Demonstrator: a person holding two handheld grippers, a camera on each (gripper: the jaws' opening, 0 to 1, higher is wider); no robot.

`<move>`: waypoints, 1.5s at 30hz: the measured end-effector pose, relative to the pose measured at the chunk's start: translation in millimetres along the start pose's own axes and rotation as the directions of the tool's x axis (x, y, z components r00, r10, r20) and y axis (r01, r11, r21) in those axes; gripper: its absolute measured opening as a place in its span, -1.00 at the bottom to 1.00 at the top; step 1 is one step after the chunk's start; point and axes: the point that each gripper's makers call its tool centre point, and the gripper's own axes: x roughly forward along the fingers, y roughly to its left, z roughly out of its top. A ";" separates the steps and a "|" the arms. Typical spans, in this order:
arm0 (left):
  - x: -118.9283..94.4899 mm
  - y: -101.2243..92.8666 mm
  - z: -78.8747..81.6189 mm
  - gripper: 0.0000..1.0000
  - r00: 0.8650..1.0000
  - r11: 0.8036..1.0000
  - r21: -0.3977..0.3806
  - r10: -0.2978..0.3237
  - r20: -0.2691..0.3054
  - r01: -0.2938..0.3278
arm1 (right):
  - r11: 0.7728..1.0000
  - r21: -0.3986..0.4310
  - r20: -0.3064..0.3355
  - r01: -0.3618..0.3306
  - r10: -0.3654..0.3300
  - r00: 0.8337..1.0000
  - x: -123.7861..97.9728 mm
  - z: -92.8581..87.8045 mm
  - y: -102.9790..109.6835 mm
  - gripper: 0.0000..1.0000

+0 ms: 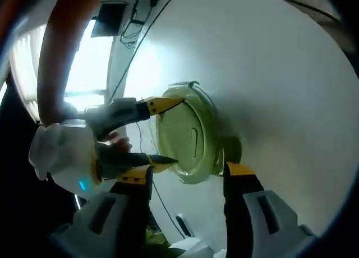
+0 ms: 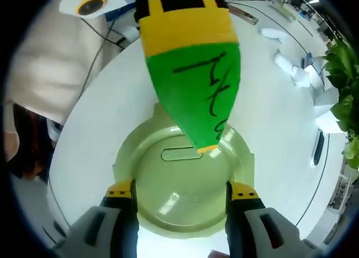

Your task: Pick up the tomato from the tabletop place it into the food storage container close the lid and lock the latches

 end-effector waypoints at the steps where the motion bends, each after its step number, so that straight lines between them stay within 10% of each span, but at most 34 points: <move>1: 0.7 -2.4 0.7 0.02 1.000 1.000 -0.010 -0.018 0.005 0.018 | 1.000 0.000 0.002 0.000 0.000 1.000 0.0 0.0 -0.2 0.15; 16: -5.6 -10.1 4.1 -0.01 0.996 0.996 -0.013 -0.091 0.007 0.091 | 1.000 0.004 0.014 -0.001 0.001 1.000 -3.1 -24.6 -28.1 0.14; 32: -14.8 -3.7 -16.9 -0.03 0.992 0.993 -0.017 -0.114 -0.048 0.114 | 1.000 -0.004 0.002 -0.002 0.002 1.000 -0.2 -0.2 0.0 0.13; 45: 7.3 -16.4 -10.1 -0.08 0.992 0.992 0.008 -0.129 0.016 0.129 | 1.000 -0.003 0.002 -0.001 0.001 1.000 0.9 8.3 13.8 0.13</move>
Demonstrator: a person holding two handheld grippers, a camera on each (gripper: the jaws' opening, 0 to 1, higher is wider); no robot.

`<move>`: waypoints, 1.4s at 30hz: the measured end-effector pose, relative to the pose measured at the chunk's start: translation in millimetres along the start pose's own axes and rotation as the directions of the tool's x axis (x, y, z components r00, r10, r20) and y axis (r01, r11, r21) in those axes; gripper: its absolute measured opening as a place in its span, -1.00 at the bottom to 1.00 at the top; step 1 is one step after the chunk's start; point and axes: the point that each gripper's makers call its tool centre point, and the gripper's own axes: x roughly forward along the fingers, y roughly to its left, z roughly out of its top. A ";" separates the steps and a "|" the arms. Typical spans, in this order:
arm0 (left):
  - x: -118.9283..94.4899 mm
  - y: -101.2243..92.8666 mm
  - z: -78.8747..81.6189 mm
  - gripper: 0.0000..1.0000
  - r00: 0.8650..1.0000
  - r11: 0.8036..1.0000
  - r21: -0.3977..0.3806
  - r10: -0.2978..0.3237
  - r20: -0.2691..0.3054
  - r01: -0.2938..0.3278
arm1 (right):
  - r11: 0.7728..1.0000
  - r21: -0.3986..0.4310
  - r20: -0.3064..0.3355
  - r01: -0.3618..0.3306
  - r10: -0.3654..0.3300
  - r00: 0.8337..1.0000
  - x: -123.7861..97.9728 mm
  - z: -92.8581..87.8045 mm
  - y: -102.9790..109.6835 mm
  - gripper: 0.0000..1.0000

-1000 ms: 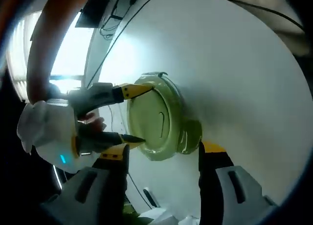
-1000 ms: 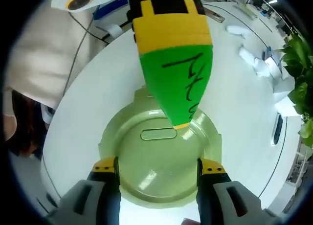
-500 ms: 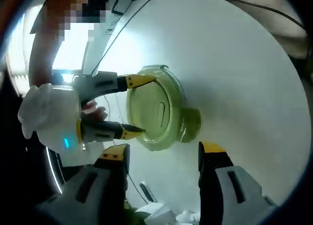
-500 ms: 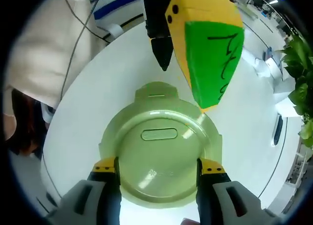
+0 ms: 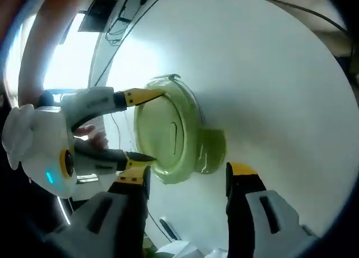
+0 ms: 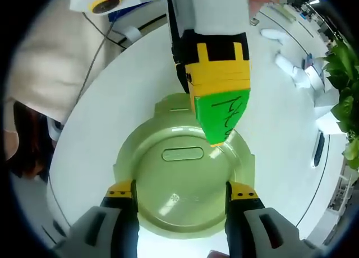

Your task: Pick up the tomato from the tabletop place it into the food storage container close the lid and lock the latches

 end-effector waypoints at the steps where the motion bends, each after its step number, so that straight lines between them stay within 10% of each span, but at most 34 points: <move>1: -0.6 4.0 1.4 -0.08 1.000 1.000 -0.006 0.004 0.006 -0.004 | 1.000 0.000 0.000 -0.002 0.002 1.000 0.0 -2.5 -4.9 0.13; 27: 7.4 5.1 3.7 -0.19 0.994 0.994 -0.028 -0.101 0.031 0.102 | 1.000 0.002 0.028 -0.001 0.001 1.000 0.2 -8.1 -14.2 0.13; 42: 18.1 -8.7 15.9 -0.44 0.941 0.939 0.082 -0.337 0.041 0.333 | 1.000 0.003 0.043 -0.001 0.001 0.999 -0.3 -8.1 -14.4 0.13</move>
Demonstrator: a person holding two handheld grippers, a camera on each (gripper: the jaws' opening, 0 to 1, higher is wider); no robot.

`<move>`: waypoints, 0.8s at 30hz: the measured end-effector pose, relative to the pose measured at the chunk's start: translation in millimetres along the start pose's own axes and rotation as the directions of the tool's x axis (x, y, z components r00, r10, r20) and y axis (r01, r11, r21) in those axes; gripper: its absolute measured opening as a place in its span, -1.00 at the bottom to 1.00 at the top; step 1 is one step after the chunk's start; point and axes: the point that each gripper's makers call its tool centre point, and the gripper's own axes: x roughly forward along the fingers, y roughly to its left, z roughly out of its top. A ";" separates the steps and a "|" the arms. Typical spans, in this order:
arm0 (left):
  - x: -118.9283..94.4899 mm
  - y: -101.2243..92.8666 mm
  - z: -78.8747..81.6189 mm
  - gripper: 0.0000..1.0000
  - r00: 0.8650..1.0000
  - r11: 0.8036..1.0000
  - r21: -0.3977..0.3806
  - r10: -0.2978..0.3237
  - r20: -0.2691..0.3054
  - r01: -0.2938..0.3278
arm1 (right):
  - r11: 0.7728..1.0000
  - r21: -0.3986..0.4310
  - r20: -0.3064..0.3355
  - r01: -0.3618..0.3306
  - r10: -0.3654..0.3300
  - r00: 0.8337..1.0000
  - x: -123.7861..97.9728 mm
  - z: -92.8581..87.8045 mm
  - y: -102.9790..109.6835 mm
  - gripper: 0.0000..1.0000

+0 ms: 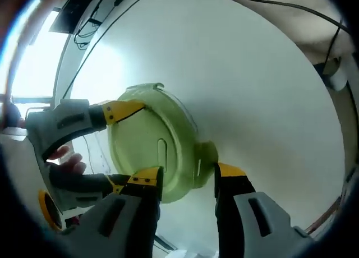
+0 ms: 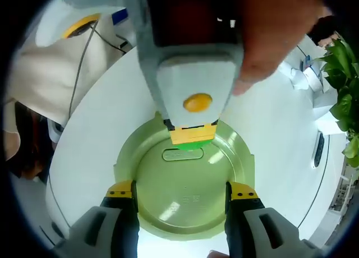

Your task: Pick up the tomato from the tabletop place it into the food storage container close the lid and lock the latches

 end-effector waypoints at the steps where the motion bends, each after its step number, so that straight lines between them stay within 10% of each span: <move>1: 2.0 -0.7 -0.1 -0.45 1.000 1.000 0.001 -0.010 -0.001 0.010 | 1.000 0.000 0.002 0.000 0.000 1.000 0.0 -0.2 0.0 0.13; 24: 4.4 -6.5 2.5 -0.50 0.996 0.995 0.062 -0.077 0.039 0.075 | 1.000 0.003 0.022 -0.002 0.002 1.000 -1.1 -0.3 -0.7 0.12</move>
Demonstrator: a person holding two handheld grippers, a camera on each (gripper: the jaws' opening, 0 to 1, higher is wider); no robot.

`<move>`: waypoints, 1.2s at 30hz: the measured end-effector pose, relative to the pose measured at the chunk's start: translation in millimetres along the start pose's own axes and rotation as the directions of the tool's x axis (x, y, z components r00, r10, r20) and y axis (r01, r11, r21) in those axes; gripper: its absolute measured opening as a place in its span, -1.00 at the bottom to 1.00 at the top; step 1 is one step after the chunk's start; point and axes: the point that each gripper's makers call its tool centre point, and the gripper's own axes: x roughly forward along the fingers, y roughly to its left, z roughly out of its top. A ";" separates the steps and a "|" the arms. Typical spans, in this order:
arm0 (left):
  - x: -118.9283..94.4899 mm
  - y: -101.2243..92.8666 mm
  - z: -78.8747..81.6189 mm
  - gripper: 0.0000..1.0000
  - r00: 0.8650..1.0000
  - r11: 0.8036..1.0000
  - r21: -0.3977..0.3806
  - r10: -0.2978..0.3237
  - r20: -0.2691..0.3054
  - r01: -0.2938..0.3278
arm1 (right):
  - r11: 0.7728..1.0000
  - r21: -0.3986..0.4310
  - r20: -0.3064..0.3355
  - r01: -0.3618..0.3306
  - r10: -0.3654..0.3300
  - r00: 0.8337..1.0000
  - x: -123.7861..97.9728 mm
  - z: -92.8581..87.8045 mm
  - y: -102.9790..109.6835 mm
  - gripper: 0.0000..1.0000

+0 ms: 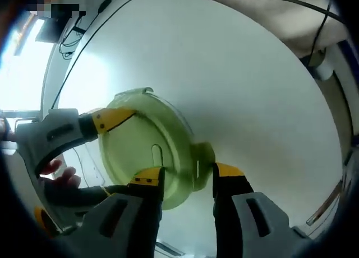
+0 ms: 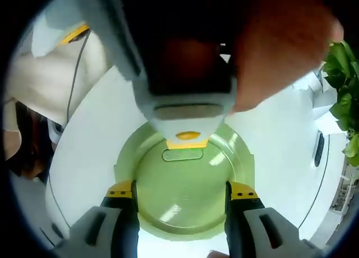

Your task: Pick up the tomato from the tabletop place it into the food storage container close the lid and lock the latches

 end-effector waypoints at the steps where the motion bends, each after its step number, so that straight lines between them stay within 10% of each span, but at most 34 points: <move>1: 0.2 0.0 -0.4 -0.50 1.000 1.000 0.000 0.006 0.006 -0.006 | 1.000 0.001 0.006 0.000 -0.001 1.000 -0.1 -0.2 0.1 0.12; 6: 4.7 3.4 1.0 -0.57 0.995 0.996 -0.014 0.090 0.042 -0.090 | 1.000 0.023 0.048 0.004 -0.005 0.999 0.4 4.7 1.3 0.07; 7: 6.0 12.0 1.9 -0.56 0.986 0.983 0.079 0.167 0.018 -0.168 | 1.000 0.026 0.053 0.004 -0.005 0.999 0.8 5.8 1.7 0.05; 8: 4.2 3.4 -0.7 -0.56 0.990 0.990 -0.008 0.140 0.014 -0.140 | 1.000 0.029 0.054 0.004 -0.005 0.999 0.8 5.8 1.9 0.04; 36: 6.7 5.7 1.4 -0.57 0.980 0.979 0.053 0.197 -0.011 -0.196 | 1.000 0.001 0.001 -0.007 0.007 1.000 2.1 9.0 2.3 0.03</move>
